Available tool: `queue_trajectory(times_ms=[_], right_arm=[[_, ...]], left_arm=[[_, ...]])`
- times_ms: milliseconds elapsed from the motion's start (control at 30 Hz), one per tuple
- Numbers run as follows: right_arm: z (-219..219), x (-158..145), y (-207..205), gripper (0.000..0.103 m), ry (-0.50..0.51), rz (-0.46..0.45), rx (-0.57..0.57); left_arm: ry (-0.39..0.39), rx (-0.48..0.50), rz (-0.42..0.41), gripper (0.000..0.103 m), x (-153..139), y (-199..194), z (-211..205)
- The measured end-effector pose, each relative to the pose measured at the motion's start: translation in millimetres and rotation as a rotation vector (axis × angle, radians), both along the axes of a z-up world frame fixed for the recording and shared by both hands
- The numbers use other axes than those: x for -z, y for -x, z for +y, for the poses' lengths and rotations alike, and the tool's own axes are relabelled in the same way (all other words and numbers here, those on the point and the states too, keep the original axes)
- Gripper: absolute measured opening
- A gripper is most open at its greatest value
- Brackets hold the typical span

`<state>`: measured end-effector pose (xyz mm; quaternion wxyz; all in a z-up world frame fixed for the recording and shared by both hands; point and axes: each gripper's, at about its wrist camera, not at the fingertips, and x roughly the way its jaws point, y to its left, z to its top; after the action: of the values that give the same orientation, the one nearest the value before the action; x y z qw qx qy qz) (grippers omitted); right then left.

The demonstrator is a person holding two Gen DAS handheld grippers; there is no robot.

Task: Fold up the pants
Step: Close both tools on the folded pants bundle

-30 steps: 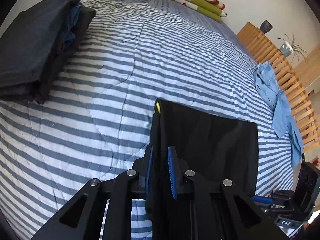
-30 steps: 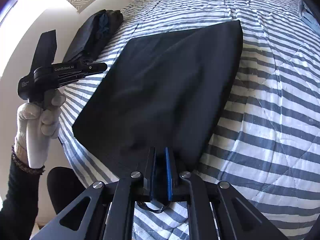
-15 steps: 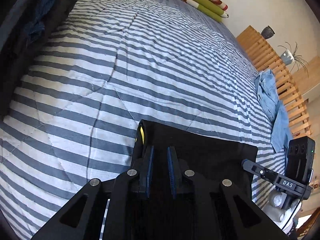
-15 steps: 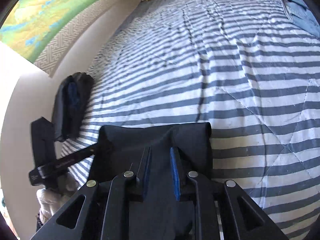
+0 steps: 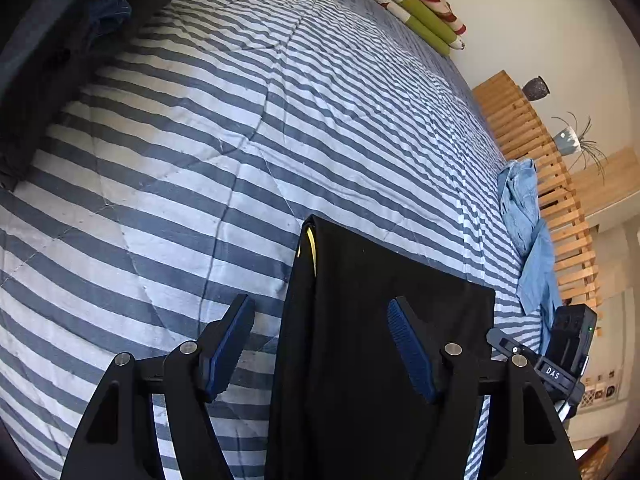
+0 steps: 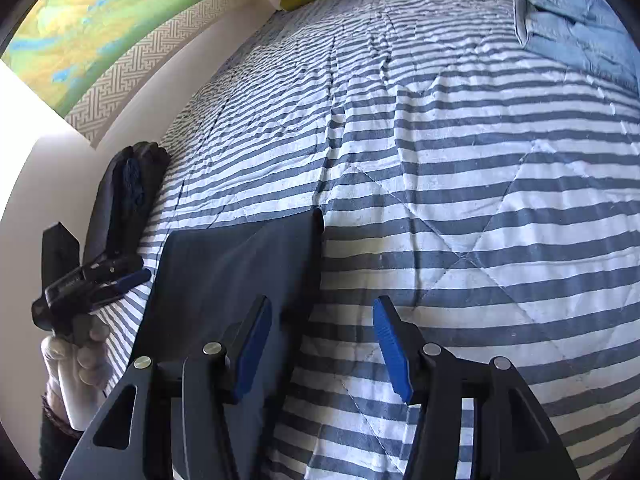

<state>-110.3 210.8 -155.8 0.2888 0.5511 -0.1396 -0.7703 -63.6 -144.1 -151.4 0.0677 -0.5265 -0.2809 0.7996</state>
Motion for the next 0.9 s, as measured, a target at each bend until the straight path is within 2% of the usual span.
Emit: queue_trajectory(times_ms=[67,200,267,333,433,467,533,600,667,733,900], right_arm=[[-4.1,6.7,4.2,0.049,0.020,-0.021,0.001],[-12.8,8.1,8.5,0.049,0.023,0.002,-0.009],[-17.0,8.7,12.0,0.049,0.034,-0.003,-0.012],[-22.7,8.3,13.6,0.049,0.029,0.004,-0.020],[-36.2,7.6,11.0,0.049,0.002,0.028,-0.059],[-41.2,6.7,9.4,0.049,-0.020,0.043,-0.068],[-48.0,5.9,7.7,0.042,-0.048,0.062,-0.083],[-50.8,6.9,8.1,0.027,-0.051,0.058,-0.081],[-51.2,6.8,8.7,0.022,-0.055,0.060,-0.075],[-50.1,4.7,7.3,0.013,-0.039,0.062,-0.078],[-44.8,-15.1,-4.2,0.010,-0.002,0.106,-0.059]], left_arm=[[0.015,0.018,-0.003,0.072,5.0,5.1,7.6],[0.044,0.040,0.022,0.071,6.1,9.6,16.8],[0.074,0.048,0.027,0.066,6.5,11.3,22.1],[0.122,0.062,0.021,0.046,7.5,14.5,27.7],[0.209,0.088,0.021,0.030,8.1,16.4,35.7],[0.221,0.098,0.021,0.027,8.3,16.7,37.6],[0.221,0.106,0.022,0.013,9.0,17.3,40.1],[0.226,0.105,0.030,0.009,8.7,17.0,43.7],[0.231,0.098,0.044,0.008,6.9,14.6,46.1],[0.218,0.079,0.069,0.007,1.3,8.7,44.0],[0.188,0.046,0.163,0.007,-33.1,-15.9,39.6]])
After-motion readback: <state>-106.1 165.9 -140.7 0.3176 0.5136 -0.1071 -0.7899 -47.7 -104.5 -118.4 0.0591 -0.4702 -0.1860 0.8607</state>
